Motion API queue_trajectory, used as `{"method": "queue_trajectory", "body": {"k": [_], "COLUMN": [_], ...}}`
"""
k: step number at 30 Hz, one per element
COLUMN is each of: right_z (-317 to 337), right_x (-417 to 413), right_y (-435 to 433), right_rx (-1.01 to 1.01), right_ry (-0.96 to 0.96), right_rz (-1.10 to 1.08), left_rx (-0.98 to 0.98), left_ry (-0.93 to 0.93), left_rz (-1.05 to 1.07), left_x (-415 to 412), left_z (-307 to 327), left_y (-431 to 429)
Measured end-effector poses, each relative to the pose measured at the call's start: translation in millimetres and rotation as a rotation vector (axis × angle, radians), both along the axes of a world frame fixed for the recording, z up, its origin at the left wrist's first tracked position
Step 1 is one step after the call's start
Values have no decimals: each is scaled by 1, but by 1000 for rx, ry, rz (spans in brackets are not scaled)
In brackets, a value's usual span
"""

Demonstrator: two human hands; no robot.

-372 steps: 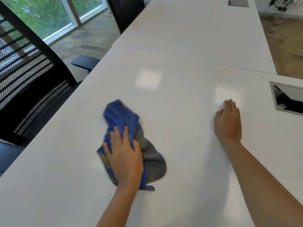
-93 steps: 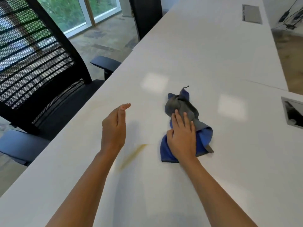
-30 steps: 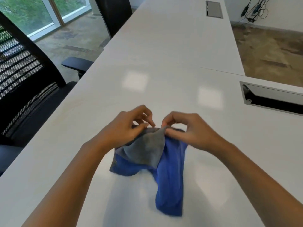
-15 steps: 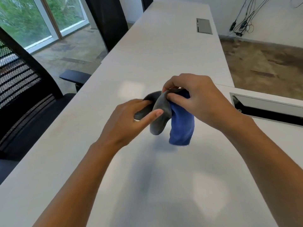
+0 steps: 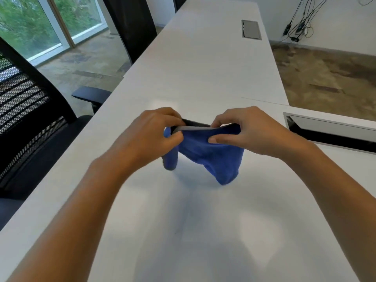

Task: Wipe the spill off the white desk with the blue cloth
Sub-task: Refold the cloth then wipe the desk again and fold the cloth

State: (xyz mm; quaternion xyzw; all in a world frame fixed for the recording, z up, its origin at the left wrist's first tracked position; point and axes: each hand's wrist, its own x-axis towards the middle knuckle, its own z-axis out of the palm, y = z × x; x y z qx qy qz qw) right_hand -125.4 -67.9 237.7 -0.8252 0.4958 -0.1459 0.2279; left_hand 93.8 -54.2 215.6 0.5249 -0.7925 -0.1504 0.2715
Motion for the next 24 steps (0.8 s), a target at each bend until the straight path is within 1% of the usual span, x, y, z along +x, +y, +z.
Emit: {"method": "queue_trajectory", "body": {"k": [3,5,6,8,11,12,14,17,19,21,24], "right_z": [-7,-13,-17,-20,-13,-7,7,22,28,29,32], "right_x": [-8,-17,-22,-30,-40,-42,-48,-62,-70,-76,-79], "right_y": [-8,-16,-20,-23,-28,-29,-29,-24,-20,-16,-12], "right_rx": [142,160,144,71,-140,-189,-218,-135,-77,-82,-74], "right_ry": [50,170,223,235,232,215,143,-34,-160,-203,-262], "right_rz": [-10,-26,-32,-42,-40,-55,-104,-197,-208,-206,-217], "left_rx": [-74,-122,-136,-154,-176,-172,-140,-58,18,89,123], "left_ry": [-30,-22,-14,-21,-104,-123,-123,-10,105,250,467], "left_rz": [-88,-84,-61,-6,35,47,95,185,198,185,181], "left_x": [7,12,17,28,42,46,54,66,68,66,57], "left_z": [13,19,22,27,27,25,18,8,3,-1,-3], "left_y": [-5,-8,-10,-12,-15,-16,-16,-15,-11,-9,-8]}}
